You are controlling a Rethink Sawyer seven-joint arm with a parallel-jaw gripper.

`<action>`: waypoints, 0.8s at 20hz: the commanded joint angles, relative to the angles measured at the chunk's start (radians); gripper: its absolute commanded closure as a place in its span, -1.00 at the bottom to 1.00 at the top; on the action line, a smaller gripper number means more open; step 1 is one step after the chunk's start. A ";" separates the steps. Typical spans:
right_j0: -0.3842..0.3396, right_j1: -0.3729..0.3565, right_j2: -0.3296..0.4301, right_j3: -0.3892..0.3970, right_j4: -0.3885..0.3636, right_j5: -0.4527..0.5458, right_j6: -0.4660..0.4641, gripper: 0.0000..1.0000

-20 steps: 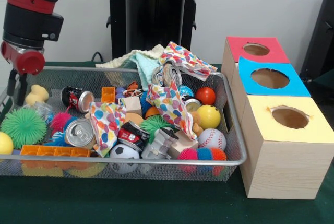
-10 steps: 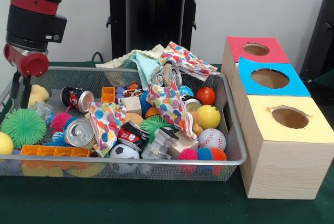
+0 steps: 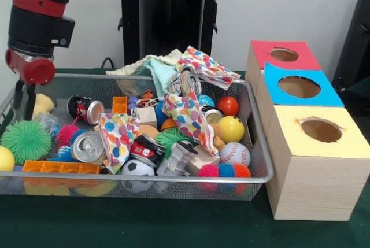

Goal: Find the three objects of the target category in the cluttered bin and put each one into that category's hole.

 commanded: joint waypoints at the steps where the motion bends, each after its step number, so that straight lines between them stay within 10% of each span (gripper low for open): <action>1: -0.011 -0.003 0.111 0.104 -0.019 0.086 0.041 -1.00; 16: 0.022 -0.002 0.066 0.150 -0.019 0.043 0.059 -1.00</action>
